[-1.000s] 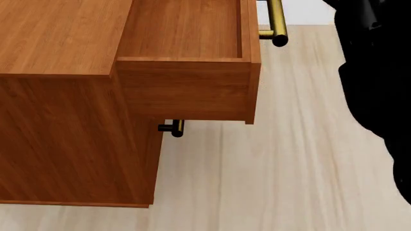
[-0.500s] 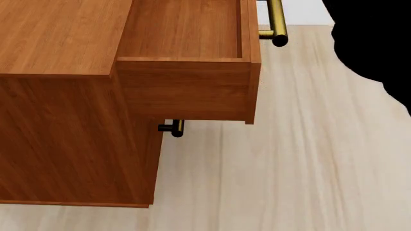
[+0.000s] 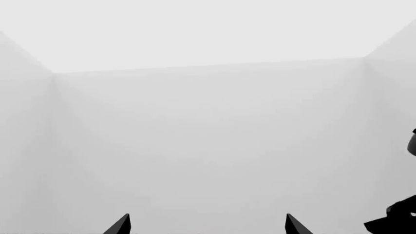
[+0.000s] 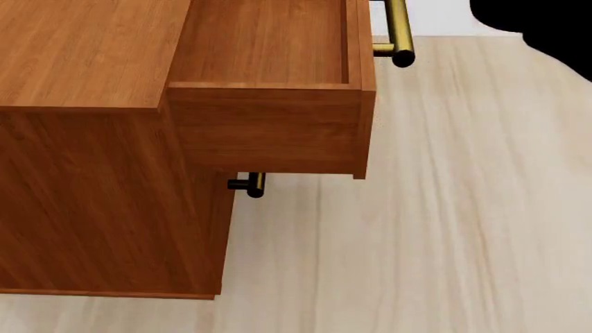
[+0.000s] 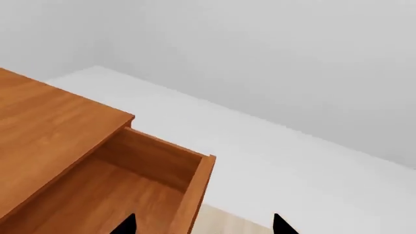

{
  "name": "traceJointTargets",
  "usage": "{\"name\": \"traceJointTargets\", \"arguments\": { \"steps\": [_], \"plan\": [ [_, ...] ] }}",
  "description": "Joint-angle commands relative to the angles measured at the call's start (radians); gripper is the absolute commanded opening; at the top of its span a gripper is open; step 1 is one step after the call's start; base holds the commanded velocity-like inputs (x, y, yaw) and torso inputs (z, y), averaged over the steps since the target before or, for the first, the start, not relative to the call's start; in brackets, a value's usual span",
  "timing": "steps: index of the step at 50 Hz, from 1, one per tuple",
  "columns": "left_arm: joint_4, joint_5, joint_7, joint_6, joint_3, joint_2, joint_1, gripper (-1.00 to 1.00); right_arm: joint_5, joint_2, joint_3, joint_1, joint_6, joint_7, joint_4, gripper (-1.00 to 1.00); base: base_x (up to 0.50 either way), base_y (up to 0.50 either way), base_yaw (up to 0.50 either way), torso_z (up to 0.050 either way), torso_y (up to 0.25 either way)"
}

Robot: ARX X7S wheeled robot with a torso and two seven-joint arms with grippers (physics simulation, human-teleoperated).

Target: Close the bottom drawer of the cabinet and open the top drawer.

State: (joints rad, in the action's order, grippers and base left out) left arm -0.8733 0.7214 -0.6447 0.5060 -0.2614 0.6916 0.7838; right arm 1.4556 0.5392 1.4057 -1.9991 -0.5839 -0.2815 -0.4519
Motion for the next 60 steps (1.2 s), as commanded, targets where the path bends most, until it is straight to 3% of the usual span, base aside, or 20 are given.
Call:
{"name": "traceJointTargets", "arguments": {
  "steps": [1,44,60],
  "plan": [
    [-0.001,0.001,-0.002,-0.005,0.0,0.004,-0.006,1.0,-0.093,-0.072,0.079,-0.075,-0.069,0.13,-0.062,1.0,0.0,0.0,0.0,0.0,0.0],
    [-0.006,0.019,-0.014,-0.016,0.016,0.027,-0.012,1.0,-0.277,-0.293,0.231,-0.101,-0.105,0.382,-0.245,1.0,0.0,0.0,0.0,0.0,0.0],
    [-0.001,0.02,-0.014,-0.023,0.017,0.03,-0.012,1.0,-0.32,-0.322,0.276,-0.078,-0.115,0.43,-0.275,1.0,0.0,0.0,0.0,0.0,0.0]
  ]
}}
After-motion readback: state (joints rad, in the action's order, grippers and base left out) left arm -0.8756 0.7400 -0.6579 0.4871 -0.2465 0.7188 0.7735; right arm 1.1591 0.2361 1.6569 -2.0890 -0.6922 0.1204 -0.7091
